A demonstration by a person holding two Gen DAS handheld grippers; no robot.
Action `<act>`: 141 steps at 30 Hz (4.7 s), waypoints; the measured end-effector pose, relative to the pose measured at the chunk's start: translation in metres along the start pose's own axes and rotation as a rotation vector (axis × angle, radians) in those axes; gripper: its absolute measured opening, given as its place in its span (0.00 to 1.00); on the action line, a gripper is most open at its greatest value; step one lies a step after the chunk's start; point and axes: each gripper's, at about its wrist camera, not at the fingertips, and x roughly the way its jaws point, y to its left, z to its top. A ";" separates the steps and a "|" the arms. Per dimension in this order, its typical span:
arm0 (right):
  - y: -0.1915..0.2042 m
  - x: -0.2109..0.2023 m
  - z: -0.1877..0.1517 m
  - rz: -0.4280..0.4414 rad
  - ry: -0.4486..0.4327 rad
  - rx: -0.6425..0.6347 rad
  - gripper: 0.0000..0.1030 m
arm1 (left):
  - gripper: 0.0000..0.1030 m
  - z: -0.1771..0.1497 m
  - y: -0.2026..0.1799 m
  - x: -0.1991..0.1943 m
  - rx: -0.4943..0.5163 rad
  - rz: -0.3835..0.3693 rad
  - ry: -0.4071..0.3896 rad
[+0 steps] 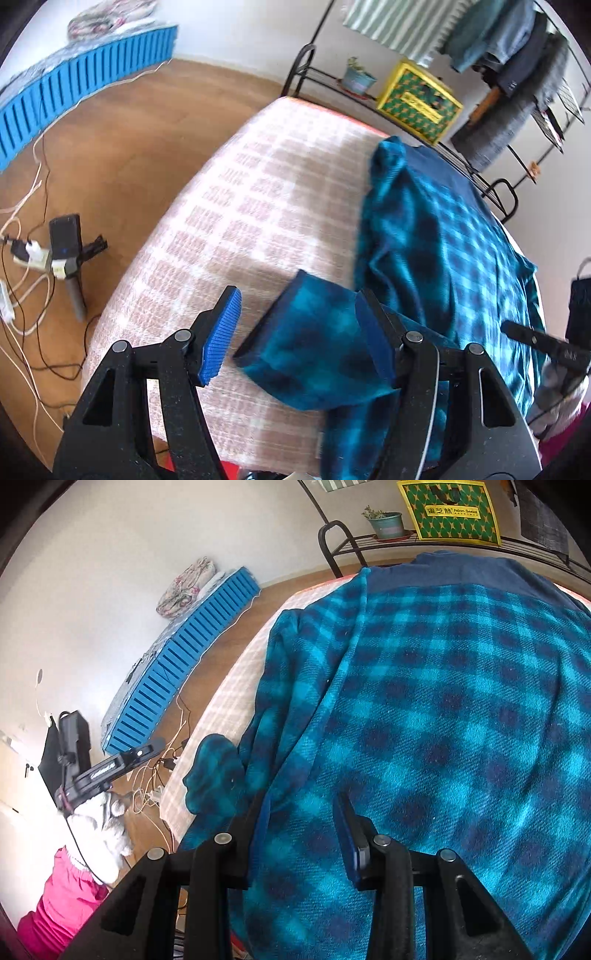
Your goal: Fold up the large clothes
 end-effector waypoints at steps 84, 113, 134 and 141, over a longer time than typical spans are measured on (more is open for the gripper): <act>0.093 0.218 0.184 -0.608 0.220 -0.343 0.11 | 0.05 -0.128 -0.046 -0.049 0.155 -0.233 0.125; 0.056 0.071 0.156 -0.184 0.060 -0.264 0.28 | 0.10 -0.116 -0.042 -0.075 0.106 -0.187 0.003; 0.028 0.023 0.046 -0.149 0.107 -0.256 0.32 | 0.52 -0.098 -0.040 -0.064 0.022 -0.221 0.058; 0.059 0.023 -0.018 -0.037 0.145 -0.266 0.32 | 0.54 -0.108 0.008 -0.028 -0.140 -0.210 0.162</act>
